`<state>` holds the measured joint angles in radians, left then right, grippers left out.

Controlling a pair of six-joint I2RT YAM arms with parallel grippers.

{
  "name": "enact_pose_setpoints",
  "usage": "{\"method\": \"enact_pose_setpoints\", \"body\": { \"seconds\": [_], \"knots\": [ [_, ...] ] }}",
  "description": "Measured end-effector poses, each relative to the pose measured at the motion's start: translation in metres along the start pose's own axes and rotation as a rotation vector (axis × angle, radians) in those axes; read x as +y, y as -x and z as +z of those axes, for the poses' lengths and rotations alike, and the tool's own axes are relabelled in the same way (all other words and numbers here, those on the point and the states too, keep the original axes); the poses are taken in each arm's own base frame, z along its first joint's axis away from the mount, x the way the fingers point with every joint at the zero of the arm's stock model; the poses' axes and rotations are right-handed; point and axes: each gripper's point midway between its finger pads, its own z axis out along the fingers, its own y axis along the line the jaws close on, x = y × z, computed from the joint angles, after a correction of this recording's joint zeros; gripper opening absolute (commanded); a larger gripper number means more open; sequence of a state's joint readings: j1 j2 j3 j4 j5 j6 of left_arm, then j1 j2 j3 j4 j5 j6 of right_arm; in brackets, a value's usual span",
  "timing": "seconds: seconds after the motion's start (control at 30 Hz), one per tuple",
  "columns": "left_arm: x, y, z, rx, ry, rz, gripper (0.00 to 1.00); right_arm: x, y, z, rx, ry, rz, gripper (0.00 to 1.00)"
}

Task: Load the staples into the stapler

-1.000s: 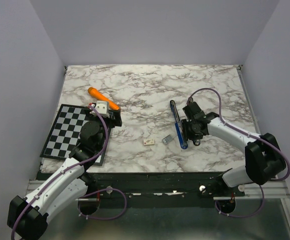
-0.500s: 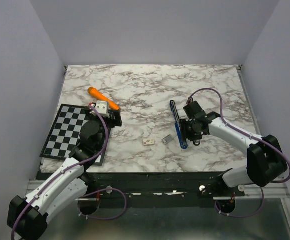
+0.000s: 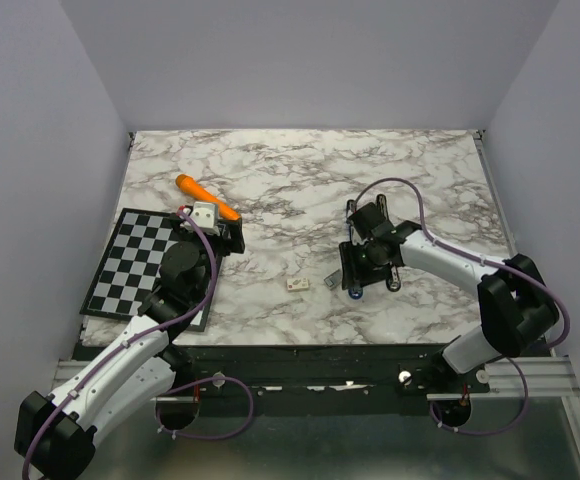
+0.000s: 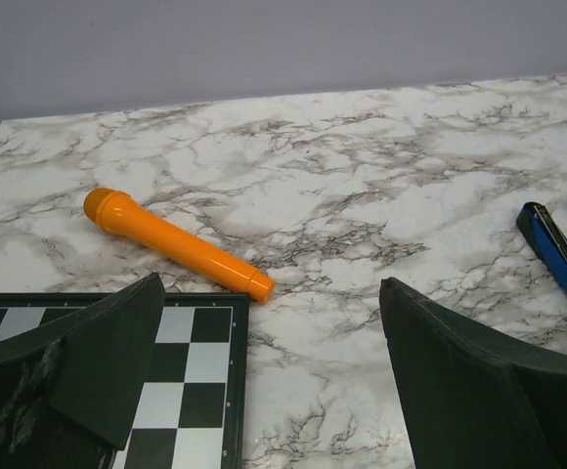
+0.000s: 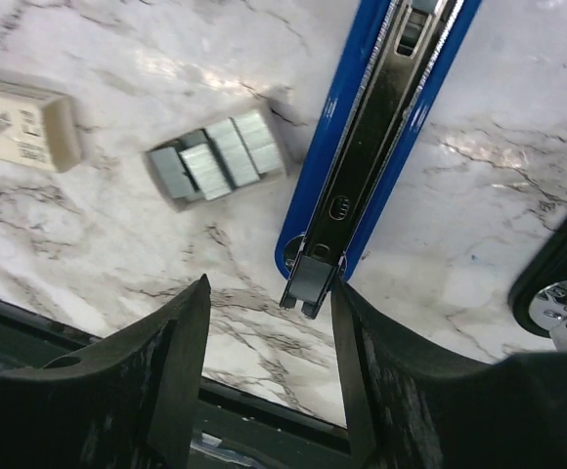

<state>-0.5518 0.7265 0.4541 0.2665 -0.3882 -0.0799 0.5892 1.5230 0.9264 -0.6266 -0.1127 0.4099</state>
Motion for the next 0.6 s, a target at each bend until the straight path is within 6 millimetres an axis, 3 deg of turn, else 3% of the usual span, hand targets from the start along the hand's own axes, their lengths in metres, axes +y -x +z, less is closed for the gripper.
{"method": "enact_pose_setpoints", "body": {
  "seconds": [0.1, 0.13, 0.3, 0.33, 0.4, 0.6],
  "knots": [
    [0.0, 0.0, 0.0, 0.0, 0.0, 0.0, 0.99, 0.011, 0.01, -0.005, -0.016, 0.024, -0.016, 0.65],
    [0.0, 0.0, 0.0, 0.0, 0.0, 0.0, 0.99, 0.012, 0.014, -0.008, -0.024, 0.024, -0.018, 0.73],
    [0.0, 0.0, 0.0, 0.0, -0.001, 0.0, 0.99, 0.012, 0.048, -0.028, -0.117, -0.023, -0.021, 0.86],
    [0.0, 0.0, 0.0, 0.0, -0.002, 0.0, 0.99, 0.01, 0.057, -0.033, -0.142, -0.035, -0.012, 0.94],
    [-0.001, 0.0, 0.0, 0.0, -0.003, 0.0, 0.99, 0.004, 0.078, -0.043, -0.201, -0.06, 0.022, 1.0],
    [-0.001, 0.0, 0.0, 0.001, -0.004, 0.0, 0.99, 0.0, 0.15, -0.075, -0.375, -0.099, 0.039, 1.0]
  ]
}}
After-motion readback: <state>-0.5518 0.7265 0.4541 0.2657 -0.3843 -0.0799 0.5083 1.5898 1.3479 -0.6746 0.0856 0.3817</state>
